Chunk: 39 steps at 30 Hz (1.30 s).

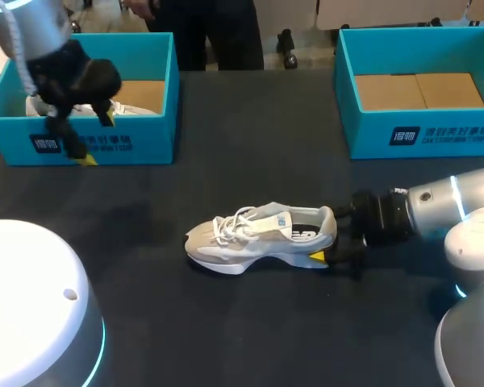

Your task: Take the shoe out of the shoebox, open the shoe tongue, remove and reinsert the insole, then place the shoe into the shoebox

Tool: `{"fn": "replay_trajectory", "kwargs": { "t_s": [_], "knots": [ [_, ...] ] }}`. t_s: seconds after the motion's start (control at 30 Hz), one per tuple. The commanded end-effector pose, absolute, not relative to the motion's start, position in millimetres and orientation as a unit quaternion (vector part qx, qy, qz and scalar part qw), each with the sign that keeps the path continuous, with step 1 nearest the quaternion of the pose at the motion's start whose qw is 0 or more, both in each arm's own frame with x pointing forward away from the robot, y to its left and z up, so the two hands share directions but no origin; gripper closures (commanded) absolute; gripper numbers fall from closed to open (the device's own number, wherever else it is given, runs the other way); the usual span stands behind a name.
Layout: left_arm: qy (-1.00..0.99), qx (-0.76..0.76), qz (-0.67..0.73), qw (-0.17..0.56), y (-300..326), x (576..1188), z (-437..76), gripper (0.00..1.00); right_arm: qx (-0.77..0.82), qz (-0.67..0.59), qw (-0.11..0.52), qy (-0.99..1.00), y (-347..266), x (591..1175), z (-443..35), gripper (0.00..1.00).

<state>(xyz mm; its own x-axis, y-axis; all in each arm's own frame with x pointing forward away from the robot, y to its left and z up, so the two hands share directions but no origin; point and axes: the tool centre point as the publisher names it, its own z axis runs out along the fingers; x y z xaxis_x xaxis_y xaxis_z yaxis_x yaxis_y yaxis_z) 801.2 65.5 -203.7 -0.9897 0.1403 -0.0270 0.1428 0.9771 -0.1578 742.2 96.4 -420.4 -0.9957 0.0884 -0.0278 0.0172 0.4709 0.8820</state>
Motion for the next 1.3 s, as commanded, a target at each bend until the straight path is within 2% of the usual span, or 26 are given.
{"fn": "replay_trajectory", "kwargs": {
  "t_s": [0.03,0.3,0.5,0.87,1.3],
  "knots": [
    [0.990,-0.133,-0.051,0.021,40,800,-209,0.00,0.031,0.512,0.035,0.858,96,743,-424,1.00],
    [0.957,-0.287,-0.031,-0.012,3,803,-214,0.00,0.031,0.512,0.035,0.858,96,743,-424,1.00],
    [0.912,-0.409,-0.014,0.004,-26,805,-222,0.00,0.031,0.512,0.035,0.858,96,743,-424,1.00],
    [0.870,-0.491,-0.008,0.035,-72,793,-238,0.00,0.031,0.512,0.035,0.858,96,743,-424,1.00],
    [0.827,-0.562,-0.012,0.009,-118,776,-255,0.00,0.031,0.512,0.035,0.858,96,743,-424,1.00]
  ]
}}
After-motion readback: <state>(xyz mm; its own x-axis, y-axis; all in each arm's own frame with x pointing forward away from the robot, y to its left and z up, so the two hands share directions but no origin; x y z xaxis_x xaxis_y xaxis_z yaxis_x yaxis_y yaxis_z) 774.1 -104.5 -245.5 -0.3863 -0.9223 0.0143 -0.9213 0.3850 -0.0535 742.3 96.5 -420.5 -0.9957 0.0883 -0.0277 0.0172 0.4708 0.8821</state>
